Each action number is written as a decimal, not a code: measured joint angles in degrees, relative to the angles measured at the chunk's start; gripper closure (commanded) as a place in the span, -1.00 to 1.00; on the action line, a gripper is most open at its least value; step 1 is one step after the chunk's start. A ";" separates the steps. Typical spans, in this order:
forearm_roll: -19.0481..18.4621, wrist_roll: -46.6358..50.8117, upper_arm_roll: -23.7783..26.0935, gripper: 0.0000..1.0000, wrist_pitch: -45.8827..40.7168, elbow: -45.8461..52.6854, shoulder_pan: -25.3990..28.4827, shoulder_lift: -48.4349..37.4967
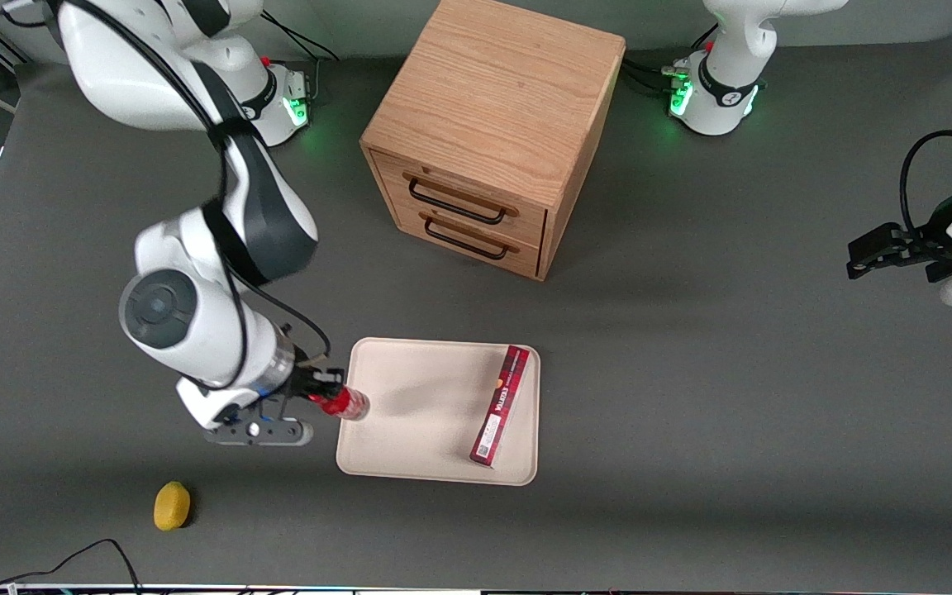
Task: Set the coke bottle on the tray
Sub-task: 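Carry the bottle over the cream tray and lower it onto it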
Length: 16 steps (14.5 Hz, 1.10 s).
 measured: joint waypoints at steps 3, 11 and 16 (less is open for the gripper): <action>-0.17 -0.03 -0.56 1.00 4.38 0.94 0.00 4.42; -1.49 -0.03 -0.62 -1.00 5.94 1.59 0.54 7.03; -1.58 -0.44 -1.10 -1.00 4.90 -11.21 0.03 -3.91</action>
